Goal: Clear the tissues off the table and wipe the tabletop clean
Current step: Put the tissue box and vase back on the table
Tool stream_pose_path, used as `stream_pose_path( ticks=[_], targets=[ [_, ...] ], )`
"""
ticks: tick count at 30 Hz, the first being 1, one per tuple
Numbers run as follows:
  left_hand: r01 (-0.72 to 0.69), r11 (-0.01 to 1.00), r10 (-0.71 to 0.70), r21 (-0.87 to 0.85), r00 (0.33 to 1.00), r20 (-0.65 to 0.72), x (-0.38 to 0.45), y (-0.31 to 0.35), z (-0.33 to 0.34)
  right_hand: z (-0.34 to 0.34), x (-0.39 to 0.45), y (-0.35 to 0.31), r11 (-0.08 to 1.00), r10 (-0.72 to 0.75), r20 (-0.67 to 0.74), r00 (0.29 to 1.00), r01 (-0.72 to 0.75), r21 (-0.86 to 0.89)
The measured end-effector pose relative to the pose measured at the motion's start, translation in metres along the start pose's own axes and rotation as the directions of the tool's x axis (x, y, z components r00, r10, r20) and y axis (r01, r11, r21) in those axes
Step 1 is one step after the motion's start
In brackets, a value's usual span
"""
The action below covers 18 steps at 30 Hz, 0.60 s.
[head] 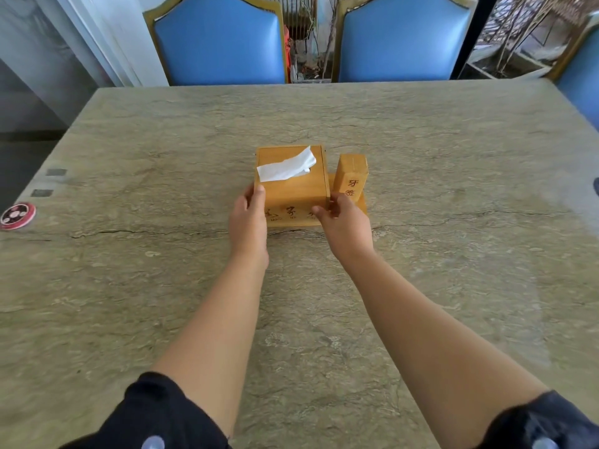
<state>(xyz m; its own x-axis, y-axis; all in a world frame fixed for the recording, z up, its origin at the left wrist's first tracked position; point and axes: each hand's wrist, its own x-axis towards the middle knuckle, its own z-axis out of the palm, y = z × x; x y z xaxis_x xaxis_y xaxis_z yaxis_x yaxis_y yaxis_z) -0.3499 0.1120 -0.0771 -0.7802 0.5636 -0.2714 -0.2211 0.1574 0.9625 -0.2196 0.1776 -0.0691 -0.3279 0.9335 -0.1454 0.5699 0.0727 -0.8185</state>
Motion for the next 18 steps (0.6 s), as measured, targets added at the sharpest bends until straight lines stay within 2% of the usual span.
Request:
stream_pose_path(
  ticks=[6, 15, 18],
  targets=[
    [0.014, 1.0, -0.014, -0.02, 1.0, 0.009, 0.005, -0.001, -0.001, 0.007, 0.0, -0.005, 0.999, -0.013, -0.046, 0.999, 0.014, 0.033],
    [0.022, 0.998, -0.025, -0.062, 0.999, -0.047, 0.024, 0.003, -0.026, 0.032, 0.007, -0.019, 0.997, -0.051, 0.017, 0.999, 0.05, 0.058],
    [0.011, 1.0, -0.012, -0.029, 0.999, -0.041, 0.025, 0.003, -0.032, 0.038, 0.007, -0.021, 0.997, -0.066, 0.03, 0.997, 0.065, 0.045]
  ],
)
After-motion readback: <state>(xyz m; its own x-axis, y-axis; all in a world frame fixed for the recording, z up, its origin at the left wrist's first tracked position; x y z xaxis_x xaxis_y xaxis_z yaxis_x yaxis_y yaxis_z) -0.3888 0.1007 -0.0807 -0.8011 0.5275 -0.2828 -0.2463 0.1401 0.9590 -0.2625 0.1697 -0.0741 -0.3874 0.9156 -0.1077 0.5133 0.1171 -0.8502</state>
